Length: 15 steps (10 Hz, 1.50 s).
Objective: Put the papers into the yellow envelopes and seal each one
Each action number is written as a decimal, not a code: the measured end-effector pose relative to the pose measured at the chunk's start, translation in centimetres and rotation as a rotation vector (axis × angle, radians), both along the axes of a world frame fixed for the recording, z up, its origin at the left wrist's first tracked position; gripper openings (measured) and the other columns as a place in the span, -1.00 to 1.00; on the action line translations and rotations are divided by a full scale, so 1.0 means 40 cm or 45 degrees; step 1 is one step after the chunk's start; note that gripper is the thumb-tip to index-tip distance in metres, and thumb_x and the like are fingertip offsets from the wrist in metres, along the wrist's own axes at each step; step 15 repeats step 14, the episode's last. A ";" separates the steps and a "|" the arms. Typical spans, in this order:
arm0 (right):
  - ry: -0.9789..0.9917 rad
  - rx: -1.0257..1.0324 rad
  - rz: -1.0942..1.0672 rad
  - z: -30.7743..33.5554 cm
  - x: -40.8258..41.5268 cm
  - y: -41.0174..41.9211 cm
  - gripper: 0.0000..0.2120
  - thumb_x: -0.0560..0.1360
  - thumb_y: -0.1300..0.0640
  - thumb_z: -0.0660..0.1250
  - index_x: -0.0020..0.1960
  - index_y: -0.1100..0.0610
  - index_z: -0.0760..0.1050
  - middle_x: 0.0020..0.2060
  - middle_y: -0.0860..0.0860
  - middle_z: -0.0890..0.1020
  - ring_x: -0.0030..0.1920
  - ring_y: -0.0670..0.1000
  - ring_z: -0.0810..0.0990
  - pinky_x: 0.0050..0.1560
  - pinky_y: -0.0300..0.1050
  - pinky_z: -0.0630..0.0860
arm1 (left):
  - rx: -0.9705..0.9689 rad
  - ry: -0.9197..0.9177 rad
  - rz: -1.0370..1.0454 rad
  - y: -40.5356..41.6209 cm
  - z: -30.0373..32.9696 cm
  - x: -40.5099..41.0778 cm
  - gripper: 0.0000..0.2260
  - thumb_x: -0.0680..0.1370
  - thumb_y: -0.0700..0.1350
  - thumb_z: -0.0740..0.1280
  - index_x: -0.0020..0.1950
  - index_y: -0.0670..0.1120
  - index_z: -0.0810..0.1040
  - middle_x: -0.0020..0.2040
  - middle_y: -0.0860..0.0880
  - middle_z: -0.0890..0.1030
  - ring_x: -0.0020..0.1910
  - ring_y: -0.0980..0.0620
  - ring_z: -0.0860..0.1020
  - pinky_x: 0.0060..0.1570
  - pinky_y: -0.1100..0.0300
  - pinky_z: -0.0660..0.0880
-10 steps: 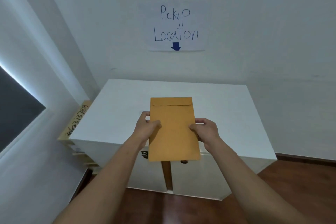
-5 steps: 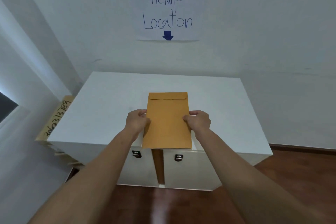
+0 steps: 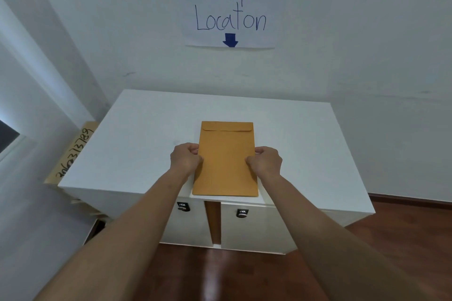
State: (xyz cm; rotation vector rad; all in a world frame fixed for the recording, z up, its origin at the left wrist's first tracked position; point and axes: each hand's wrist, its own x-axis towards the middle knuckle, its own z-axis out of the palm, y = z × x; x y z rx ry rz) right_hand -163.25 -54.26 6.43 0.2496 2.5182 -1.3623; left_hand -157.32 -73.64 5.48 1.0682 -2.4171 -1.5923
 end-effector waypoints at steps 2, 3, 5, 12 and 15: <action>0.097 0.101 0.064 -0.032 -0.004 -0.004 -0.79 0.39 0.28 0.37 0.02 0.21 0.61 -0.14 0.11 0.67 -0.04 0.13 0.62 -0.18 -0.21 0.47 | -0.092 -0.032 -0.059 0.007 -0.013 -0.011 -0.60 0.49 -0.35 0.36 0.32 -0.18 0.53 0.20 -0.10 0.61 0.20 -0.05 0.55 0.26 0.15 0.44; 0.146 0.120 0.093 -0.048 -0.006 -0.003 -0.61 0.41 0.22 0.40 0.24 0.18 0.53 0.07 0.09 0.64 0.10 0.06 0.58 -0.04 -0.25 0.38 | -0.164 -0.049 -0.093 0.010 -0.015 -0.014 -0.59 0.50 -0.35 0.33 0.35 -0.19 0.51 0.23 -0.11 0.59 0.23 -0.06 0.53 0.25 0.18 0.40; 0.233 0.230 0.185 -0.056 -0.003 0.002 -0.64 0.46 0.18 0.40 0.25 0.19 0.54 0.19 0.12 0.53 0.13 0.07 0.56 0.01 -0.28 0.35 | -0.279 -0.081 -0.139 0.019 -0.026 -0.016 -0.57 0.52 -0.32 0.30 0.40 -0.20 0.46 0.30 -0.14 0.53 0.26 -0.10 0.51 0.14 0.24 0.36; 0.354 0.238 0.188 -0.032 0.005 0.007 -0.64 0.46 0.13 0.40 0.25 0.15 0.56 0.18 0.10 0.56 0.15 0.06 0.57 0.05 -0.25 0.41 | -1.098 -0.118 -0.550 0.145 -0.118 0.104 -0.27 0.55 0.37 -0.15 0.60 -0.03 -0.02 0.61 -0.05 -0.04 0.59 -0.04 -0.12 0.54 -0.02 -0.17; 0.829 -0.347 -0.072 0.229 0.014 0.042 -0.79 0.48 0.01 0.43 0.10 0.01 0.62 0.00 -0.04 0.65 -0.14 -0.13 0.58 -0.16 -0.50 0.41 | -1.100 -0.126 -0.557 0.144 -0.118 0.104 -0.30 0.57 0.35 -0.12 0.60 -0.04 -0.01 0.61 -0.06 -0.05 0.58 -0.05 -0.13 0.52 0.00 -0.21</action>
